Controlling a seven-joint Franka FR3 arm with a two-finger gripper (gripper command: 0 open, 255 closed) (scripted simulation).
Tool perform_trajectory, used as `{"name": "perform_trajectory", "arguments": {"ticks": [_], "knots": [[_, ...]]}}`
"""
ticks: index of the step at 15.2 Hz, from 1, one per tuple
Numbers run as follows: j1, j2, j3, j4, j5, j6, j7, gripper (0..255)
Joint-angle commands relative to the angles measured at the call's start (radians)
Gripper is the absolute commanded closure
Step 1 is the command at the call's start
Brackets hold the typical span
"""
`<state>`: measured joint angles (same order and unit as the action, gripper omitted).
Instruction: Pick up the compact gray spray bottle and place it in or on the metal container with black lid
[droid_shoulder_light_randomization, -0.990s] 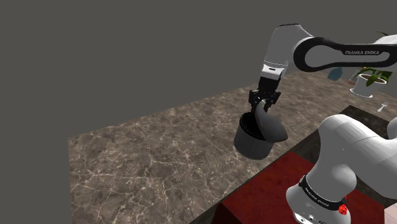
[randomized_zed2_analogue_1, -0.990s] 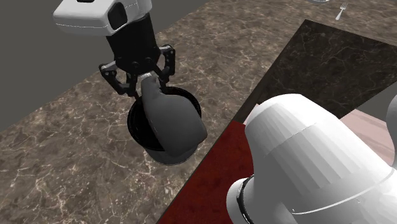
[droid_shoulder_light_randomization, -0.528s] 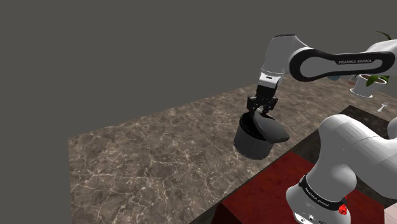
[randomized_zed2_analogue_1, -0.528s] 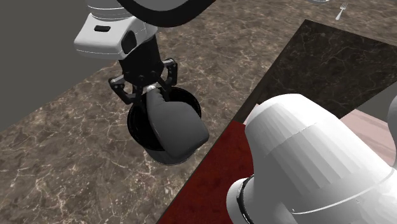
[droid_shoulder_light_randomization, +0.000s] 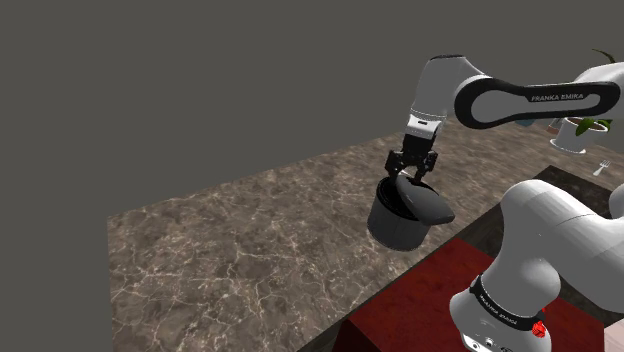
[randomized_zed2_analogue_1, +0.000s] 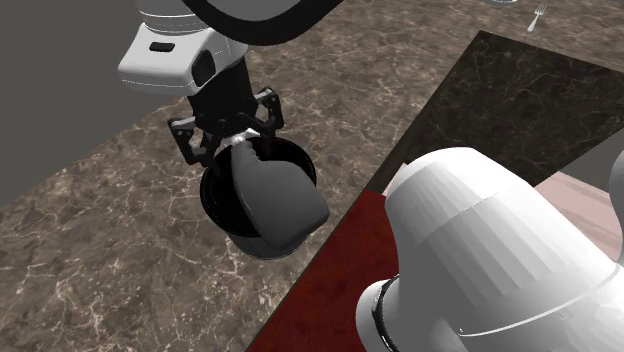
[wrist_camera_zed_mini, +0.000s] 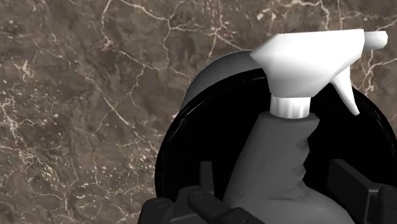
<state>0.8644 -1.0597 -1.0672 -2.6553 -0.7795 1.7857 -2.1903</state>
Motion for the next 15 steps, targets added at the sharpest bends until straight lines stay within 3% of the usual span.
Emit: {"name": "perform_trajectory", "arguments": {"ticks": [1,4,8,15], "knots": [[0.000,0.000,0.000,0.000,0.000,0.000,0.000,0],[0.000,0.000,0.000,0.000,0.000,0.000,0.000,0],[0.007,-0.012,0.096,0.092,0.082,-0.110,-0.017,0],[0.007,-0.012,0.096,0.092,0.082,-0.110,-0.017,0]]}}
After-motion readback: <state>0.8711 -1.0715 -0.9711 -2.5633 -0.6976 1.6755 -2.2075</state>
